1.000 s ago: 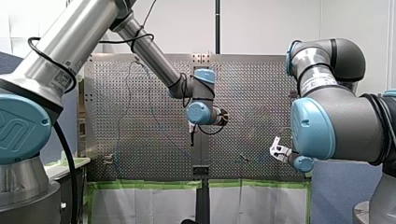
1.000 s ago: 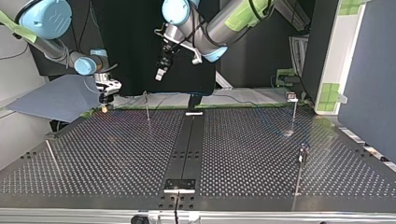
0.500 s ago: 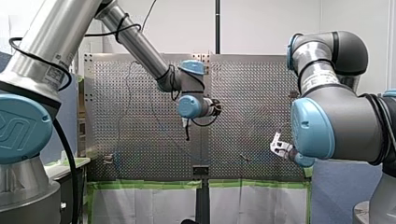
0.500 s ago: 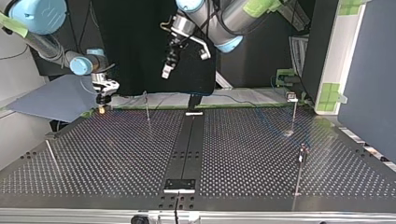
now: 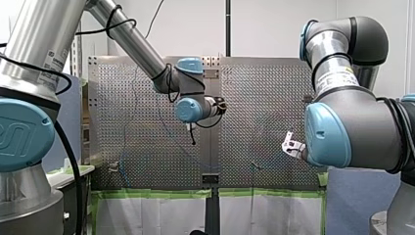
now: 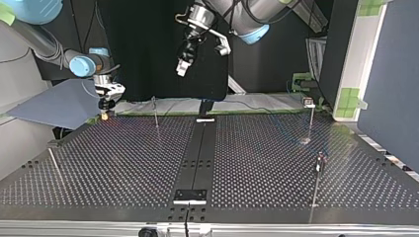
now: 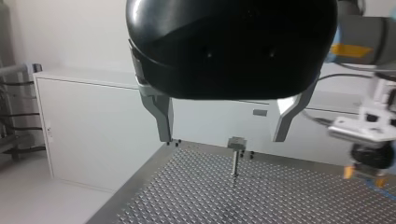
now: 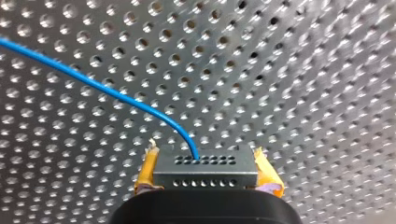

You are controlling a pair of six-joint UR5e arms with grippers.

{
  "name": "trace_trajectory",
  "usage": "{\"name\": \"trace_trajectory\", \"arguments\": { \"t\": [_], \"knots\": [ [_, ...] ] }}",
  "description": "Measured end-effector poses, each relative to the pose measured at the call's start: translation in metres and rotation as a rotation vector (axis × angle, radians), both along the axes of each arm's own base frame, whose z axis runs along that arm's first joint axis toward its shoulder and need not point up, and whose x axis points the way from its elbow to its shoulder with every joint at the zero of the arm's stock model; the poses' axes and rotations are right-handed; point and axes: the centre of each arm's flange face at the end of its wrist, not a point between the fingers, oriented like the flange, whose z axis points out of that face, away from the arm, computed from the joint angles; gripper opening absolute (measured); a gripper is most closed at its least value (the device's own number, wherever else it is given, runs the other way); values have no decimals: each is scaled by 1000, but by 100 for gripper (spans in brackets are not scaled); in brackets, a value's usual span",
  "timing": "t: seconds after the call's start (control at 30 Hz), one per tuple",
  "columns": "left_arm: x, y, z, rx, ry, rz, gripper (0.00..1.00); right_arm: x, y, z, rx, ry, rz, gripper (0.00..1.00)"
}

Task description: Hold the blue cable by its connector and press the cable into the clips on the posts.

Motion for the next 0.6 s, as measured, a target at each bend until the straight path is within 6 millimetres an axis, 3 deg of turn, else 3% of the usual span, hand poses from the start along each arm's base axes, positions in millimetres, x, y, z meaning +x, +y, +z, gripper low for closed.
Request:
{"name": "trace_trajectory", "arguments": {
  "t": [0.3,0.6],
  "knots": [
    [-14,13,-33,29,19,39,100,4,-3,42,-60,43,-15,0],
    [-15,15,-36,32,18,42,100,4,-4,46,-66,45,-16,0]
  ]
}}
